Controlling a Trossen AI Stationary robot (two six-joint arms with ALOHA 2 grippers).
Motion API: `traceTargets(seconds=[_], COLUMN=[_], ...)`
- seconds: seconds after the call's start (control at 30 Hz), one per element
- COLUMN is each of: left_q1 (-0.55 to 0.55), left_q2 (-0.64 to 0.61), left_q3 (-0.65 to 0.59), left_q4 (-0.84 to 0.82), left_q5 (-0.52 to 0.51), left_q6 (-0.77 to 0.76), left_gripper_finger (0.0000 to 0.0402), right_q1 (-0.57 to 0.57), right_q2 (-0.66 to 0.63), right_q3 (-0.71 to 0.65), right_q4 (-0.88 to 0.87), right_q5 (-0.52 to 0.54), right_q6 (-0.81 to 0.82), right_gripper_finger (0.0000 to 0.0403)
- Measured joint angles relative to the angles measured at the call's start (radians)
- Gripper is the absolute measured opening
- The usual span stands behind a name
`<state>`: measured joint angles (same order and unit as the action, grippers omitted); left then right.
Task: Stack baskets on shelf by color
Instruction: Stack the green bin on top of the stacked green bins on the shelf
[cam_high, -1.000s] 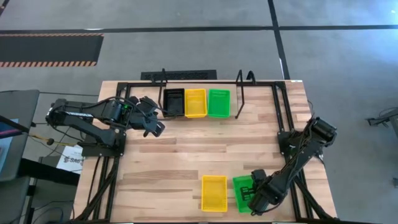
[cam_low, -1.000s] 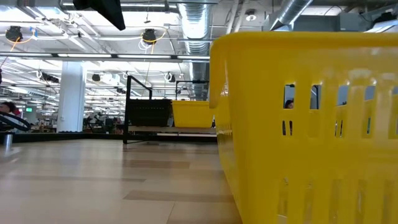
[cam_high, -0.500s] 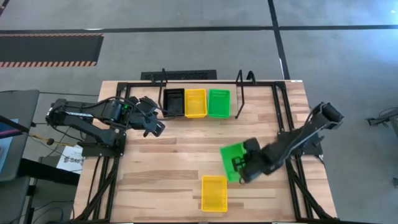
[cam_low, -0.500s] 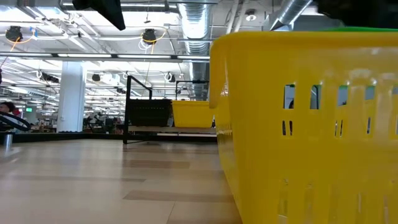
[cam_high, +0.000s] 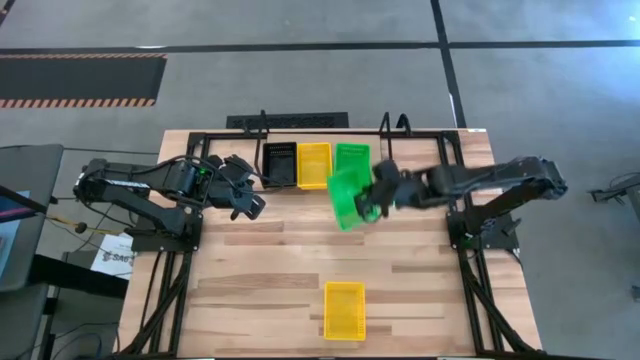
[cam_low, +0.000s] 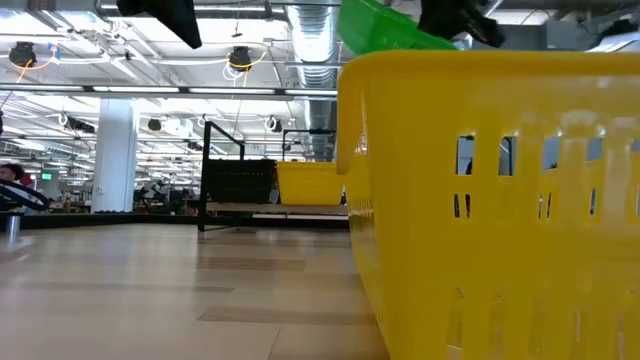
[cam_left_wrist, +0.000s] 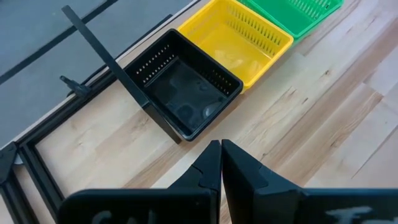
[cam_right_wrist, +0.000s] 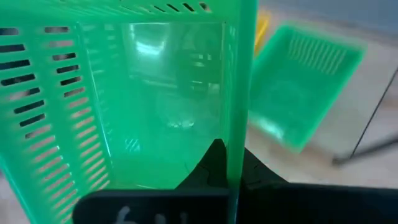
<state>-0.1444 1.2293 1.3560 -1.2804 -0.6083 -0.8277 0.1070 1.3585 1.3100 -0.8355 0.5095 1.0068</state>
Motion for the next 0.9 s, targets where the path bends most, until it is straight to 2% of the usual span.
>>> traceTargets(seconds=[0.17, 0.33, 0.73, 0.9], left_q1=[0.000, 0.000, 0.000, 0.000], left_q2=[0.000, 0.000, 0.000, 0.000], left_q3=[0.000, 0.000, 0.000, 0.000], left_q4=[0.000, 0.000, -0.001, -0.003], left_q5=[0.000, -0.001, -0.001, 0.000], left_q6=[-0.005, 0.017, 0.084, 0.084], left_gripper_finger=[0.0000, 0.0000, 0.0000, 0.0000], right_q1=[-0.128, -0.230, -0.371, -0.419], right_q2=[-0.008, 0.034, 0.201, 0.219], right_q3=[0.031, 0.033, 0.031, 0.031], right_q4=[0.044, 0.068, 0.087, 0.083], right_q5=[0.059, 0.056, -0.118, -0.175], right_q6=[-0.068, -0.048, -0.019, -0.035], right_gripper_finger=[0.0001, 0.0001, 0.0001, 0.0001])
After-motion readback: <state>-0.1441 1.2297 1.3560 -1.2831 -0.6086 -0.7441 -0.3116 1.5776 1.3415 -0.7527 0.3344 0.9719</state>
